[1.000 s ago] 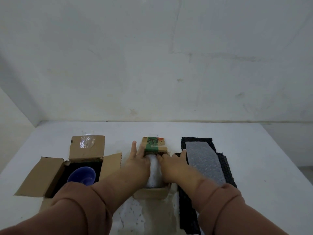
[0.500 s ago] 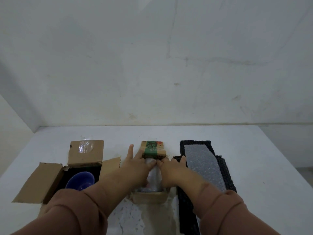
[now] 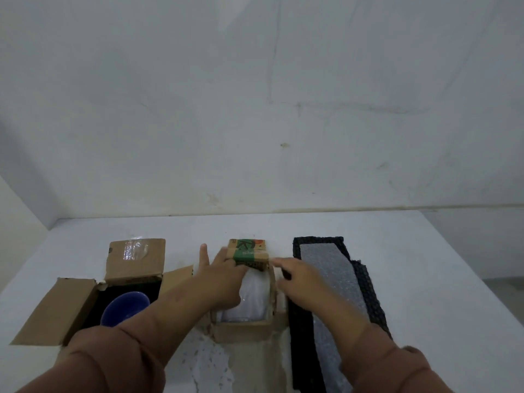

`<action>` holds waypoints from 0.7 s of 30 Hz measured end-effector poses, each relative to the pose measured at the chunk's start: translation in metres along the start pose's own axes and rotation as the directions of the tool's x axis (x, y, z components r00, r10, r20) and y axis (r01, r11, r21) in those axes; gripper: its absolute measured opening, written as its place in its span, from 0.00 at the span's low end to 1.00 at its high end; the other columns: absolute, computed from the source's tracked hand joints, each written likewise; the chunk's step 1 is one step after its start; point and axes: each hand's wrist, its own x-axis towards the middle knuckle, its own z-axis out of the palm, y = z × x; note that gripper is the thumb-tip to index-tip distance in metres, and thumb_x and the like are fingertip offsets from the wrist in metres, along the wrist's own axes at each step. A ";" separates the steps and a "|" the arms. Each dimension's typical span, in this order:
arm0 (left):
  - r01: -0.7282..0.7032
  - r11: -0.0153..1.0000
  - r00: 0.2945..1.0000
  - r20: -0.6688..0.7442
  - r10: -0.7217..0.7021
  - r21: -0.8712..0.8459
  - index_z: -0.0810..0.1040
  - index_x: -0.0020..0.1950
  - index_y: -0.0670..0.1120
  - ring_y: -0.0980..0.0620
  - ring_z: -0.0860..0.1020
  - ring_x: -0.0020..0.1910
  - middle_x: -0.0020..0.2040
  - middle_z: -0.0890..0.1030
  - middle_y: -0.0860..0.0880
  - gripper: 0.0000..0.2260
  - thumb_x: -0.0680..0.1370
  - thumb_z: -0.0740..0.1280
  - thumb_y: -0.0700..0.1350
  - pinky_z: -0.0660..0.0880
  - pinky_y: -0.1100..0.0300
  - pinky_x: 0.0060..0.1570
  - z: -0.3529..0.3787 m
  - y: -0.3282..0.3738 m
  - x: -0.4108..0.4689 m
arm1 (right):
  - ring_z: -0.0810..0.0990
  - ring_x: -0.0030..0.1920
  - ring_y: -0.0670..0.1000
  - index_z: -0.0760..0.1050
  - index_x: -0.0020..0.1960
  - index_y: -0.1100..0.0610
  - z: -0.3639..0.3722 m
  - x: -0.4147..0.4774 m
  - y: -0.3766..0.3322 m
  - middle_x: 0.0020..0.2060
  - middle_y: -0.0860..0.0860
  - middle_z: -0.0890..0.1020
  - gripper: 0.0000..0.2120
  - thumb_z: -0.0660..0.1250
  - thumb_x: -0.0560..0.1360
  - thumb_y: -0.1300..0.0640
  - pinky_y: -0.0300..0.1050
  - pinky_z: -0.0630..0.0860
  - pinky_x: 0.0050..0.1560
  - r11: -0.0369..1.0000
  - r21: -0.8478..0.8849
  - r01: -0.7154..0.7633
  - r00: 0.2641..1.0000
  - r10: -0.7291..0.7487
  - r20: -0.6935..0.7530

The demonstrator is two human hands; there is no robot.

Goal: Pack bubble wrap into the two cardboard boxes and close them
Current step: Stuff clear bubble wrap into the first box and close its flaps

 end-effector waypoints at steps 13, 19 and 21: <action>0.170 0.375 0.950 0.252 0.182 -0.911 0.73 0.54 0.49 0.50 0.73 0.50 0.53 0.73 0.48 0.06 0.80 0.61 0.41 0.71 0.61 0.48 0.023 0.156 0.010 | 0.73 0.60 0.60 0.75 0.60 0.55 -0.013 -0.058 0.121 0.63 0.58 0.73 0.18 0.57 0.74 0.52 0.47 0.72 0.62 0.842 -0.197 -0.502 0.862 0.505 -0.036; 0.358 0.014 0.934 0.357 -0.018 -0.934 0.77 0.51 0.40 0.43 0.78 0.46 0.50 0.79 0.41 0.06 0.77 0.66 0.41 0.75 0.53 0.44 0.045 0.176 0.042 | 0.60 0.70 0.58 0.64 0.71 0.50 -0.004 -0.067 0.140 0.73 0.54 0.58 0.26 0.64 0.74 0.51 0.47 0.59 0.70 0.887 -0.194 -0.420 0.904 0.429 0.004; 0.291 0.064 0.957 0.292 -0.006 -0.954 0.78 0.53 0.40 0.45 0.78 0.47 0.48 0.80 0.43 0.09 0.76 0.68 0.43 0.76 0.55 0.43 0.050 0.181 0.044 | 0.62 0.69 0.58 0.66 0.70 0.50 -0.004 -0.068 0.141 0.72 0.54 0.61 0.26 0.65 0.72 0.50 0.47 0.61 0.69 0.895 -0.161 -0.416 0.907 0.422 -0.001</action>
